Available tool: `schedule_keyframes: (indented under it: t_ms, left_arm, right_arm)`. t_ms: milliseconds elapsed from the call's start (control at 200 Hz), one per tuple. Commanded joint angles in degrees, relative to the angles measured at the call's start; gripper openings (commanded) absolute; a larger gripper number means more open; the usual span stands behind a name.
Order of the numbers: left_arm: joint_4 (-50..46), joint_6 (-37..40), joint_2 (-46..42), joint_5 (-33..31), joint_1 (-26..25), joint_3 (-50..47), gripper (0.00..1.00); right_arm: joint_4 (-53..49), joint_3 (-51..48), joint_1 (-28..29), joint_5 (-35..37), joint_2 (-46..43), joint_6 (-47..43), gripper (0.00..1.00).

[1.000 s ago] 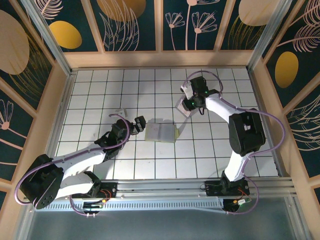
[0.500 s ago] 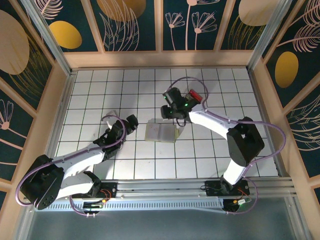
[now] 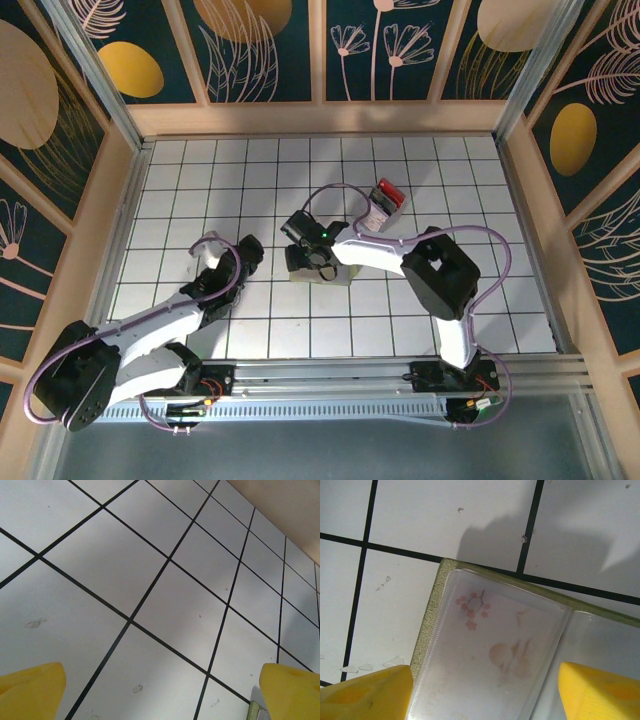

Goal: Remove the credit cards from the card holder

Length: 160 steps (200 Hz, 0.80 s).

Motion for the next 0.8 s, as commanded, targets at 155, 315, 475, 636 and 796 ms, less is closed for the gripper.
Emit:
schedule_keyframes:
  t_ms: [155,315,475,636,796]
  left_arm:
    - [-0.27,-1.50,-1.02,-1.31,0.31,-1.55,0.99]
    - [-0.09,-1.19,-0.76,-1.06,0.34,-1.54,0.99]
    - [0.35,-0.92,-0.66,-0.83,0.35,-1.52,0.99]
    - [0.31,-0.64,-0.86,-0.77,0.31,-1.45,0.99]
    - [0.10,-0.19,-1.36,-0.77,0.35,-1.36,0.99]
  right_arm:
    - [-3.47,3.79,0.80,3.13,3.70,0.49,0.75]
    - [-4.49,4.35,1.39,3.35,5.44,-0.11,0.73]
    - [-4.67,3.20,1.59,3.02,5.58,-0.08,0.67]
    - [-3.80,1.16,1.59,2.52,4.63,-0.21,0.54]
    - [-3.26,0.13,1.58,2.18,4.08,-0.57,0.44]
